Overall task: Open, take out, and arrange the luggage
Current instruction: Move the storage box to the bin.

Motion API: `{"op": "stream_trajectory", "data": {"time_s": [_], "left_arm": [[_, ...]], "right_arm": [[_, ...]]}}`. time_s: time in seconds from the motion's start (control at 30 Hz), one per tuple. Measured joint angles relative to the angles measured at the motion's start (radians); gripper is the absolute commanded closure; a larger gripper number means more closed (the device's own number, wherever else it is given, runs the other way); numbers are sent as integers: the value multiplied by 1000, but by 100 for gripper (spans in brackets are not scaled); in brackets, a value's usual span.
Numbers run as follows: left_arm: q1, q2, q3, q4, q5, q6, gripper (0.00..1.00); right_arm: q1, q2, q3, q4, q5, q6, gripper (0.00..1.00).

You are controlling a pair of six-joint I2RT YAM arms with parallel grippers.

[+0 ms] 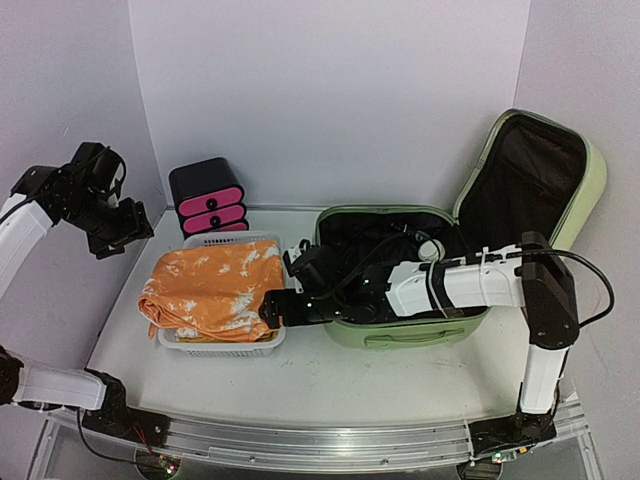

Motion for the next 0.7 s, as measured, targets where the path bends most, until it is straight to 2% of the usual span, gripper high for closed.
{"op": "stream_trajectory", "data": {"time_s": [0.23, 0.5, 0.7], "left_arm": [[159, 159, 20, 184, 155, 36, 1], [244, 357, 54, 425, 280, 24, 1], [341, 531, 116, 632, 378, -40, 1]], "right_arm": [[-9, 5, 29, 23, 29, 3, 3], [-38, 76, 115, 46, 66, 16, 3], [-49, 132, 157, 46, 66, 13, 6]]}}
